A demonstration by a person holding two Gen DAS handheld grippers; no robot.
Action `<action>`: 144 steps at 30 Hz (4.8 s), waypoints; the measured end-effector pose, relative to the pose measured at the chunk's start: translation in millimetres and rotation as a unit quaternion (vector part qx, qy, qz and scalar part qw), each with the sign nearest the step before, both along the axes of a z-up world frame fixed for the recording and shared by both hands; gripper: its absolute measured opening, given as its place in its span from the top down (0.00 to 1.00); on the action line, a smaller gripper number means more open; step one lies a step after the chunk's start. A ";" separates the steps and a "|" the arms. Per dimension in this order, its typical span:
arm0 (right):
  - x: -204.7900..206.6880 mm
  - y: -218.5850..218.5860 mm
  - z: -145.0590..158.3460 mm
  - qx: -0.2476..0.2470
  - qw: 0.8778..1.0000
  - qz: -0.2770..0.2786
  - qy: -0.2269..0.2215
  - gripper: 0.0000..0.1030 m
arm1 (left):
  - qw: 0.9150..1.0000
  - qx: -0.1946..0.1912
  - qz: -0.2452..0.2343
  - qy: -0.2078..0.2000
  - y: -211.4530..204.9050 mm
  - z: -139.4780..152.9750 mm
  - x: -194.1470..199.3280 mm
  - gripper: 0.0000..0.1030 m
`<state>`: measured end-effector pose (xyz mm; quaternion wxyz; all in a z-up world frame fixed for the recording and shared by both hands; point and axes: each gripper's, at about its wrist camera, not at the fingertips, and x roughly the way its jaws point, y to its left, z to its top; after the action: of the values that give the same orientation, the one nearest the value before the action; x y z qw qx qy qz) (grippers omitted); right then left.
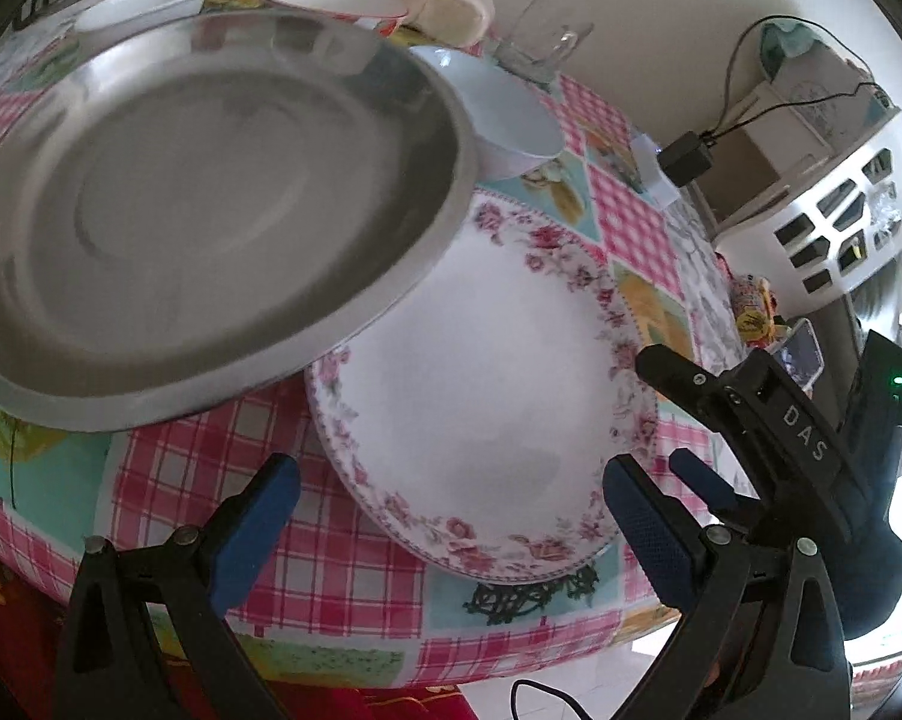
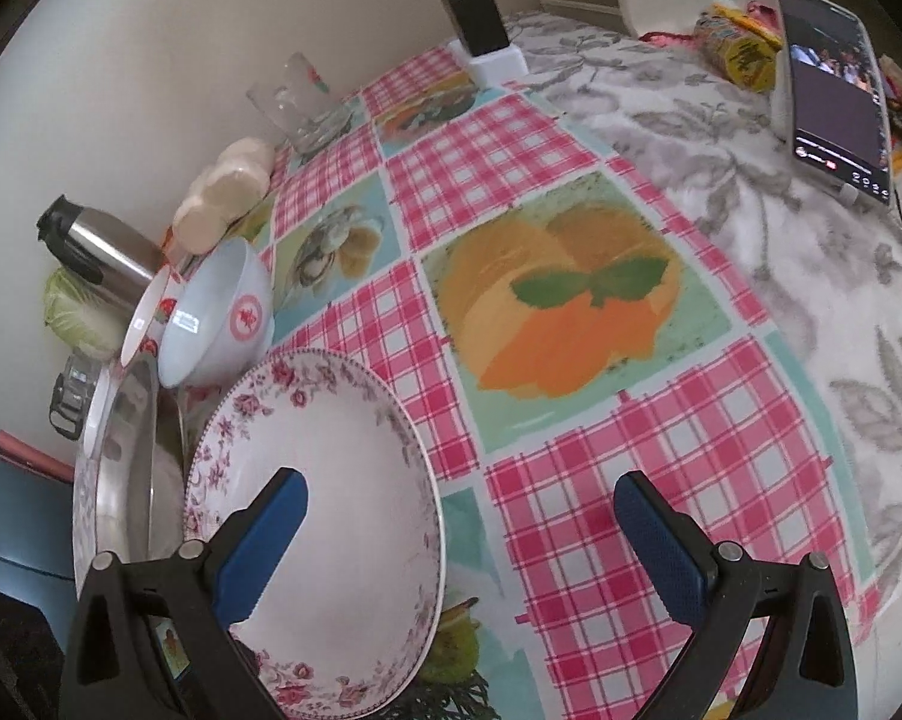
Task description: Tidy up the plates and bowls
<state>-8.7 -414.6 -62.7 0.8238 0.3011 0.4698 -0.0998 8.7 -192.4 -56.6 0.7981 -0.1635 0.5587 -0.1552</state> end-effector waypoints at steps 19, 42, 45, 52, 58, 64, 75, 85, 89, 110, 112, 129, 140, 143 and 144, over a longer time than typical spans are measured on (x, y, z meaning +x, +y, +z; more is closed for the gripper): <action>8.2 -1.1 -14.0 0.061 0.998 -0.006 -0.024 0.79 | 0.998 -0.018 0.066 0.005 22.8 -5.8 10.3 0.18; -9.1 -20.1 -17.4 0.086 0.996 -0.021 -0.031 0.84 | 0.997 -0.006 0.074 -0.036 10.0 -11.4 13.3 0.55; -10.7 -24.2 -20.6 0.101 0.994 -0.022 -0.041 0.85 | 0.997 0.001 0.070 -0.038 6.5 -11.6 16.1 0.60; -12.4 -26.6 -27.8 0.126 0.989 -0.013 -0.075 0.85 | 0.996 0.003 0.078 -0.038 10.1 -16.6 21.7 0.86; -9.3 -24.6 -28.2 0.119 0.989 -0.013 -0.083 0.85 | 0.996 0.003 0.077 -0.044 11.0 -17.0 20.5 0.86; -0.5 -9.6 -17.4 0.052 0.996 0.010 -0.066 0.87 | 0.997 0.005 0.070 -0.044 10.1 -16.2 19.2 0.86; -18.2 -34.1 -11.1 0.018 0.998 -0.021 -0.051 0.87 | 1.000 -0.003 -0.004 -0.031 -17.5 -14.4 17.1 0.87; -30.1 -36.4 15.4 0.000 0.997 -0.019 -0.081 0.88 | 0.999 -0.032 -0.012 -0.020 -22.4 -9.3 25.0 0.86; -34.6 -37.0 22.9 -0.010 0.996 -0.021 -0.087 0.88 | 0.999 -0.037 -0.020 -0.018 -23.3 -8.2 23.2 0.86; -51.4 -33.3 68.5 -0.022 0.985 -0.039 -0.169 0.88 | 0.994 -0.059 -0.035 -0.090 -10.8 45.7 14.2 0.86; -49.8 -28.7 73.2 -0.018 0.983 -0.038 -0.180 0.88 | 0.993 -0.060 -0.031 -0.094 -4.2 50.4 16.3 0.86; -5.4 52.1 96.9 -0.037 0.980 0.010 -0.194 0.88 | 0.991 -0.086 0.035 -0.095 84.8 72.2 47.8 0.86; 24.5 109.9 93.9 -0.028 0.981 0.039 -0.188 0.88 | 0.990 -0.086 0.071 -0.089 140.7 66.2 68.7 0.86; 32.5 123.7 89.1 -0.027 0.982 0.049 -0.180 0.88 | 0.989 -0.086 0.079 -0.086 151.5 62.2 71.8 0.86; 35.3 128.2 86.8 -0.026 0.983 0.052 -0.176 0.88 | 0.989 -0.087 0.083 -0.084 155.6 59.7 73.4 0.86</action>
<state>26.6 -286.5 24.1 0.9054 0.2674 0.3295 -0.0142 82.1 -36.8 3.2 0.8351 -0.2647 0.4583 -0.1499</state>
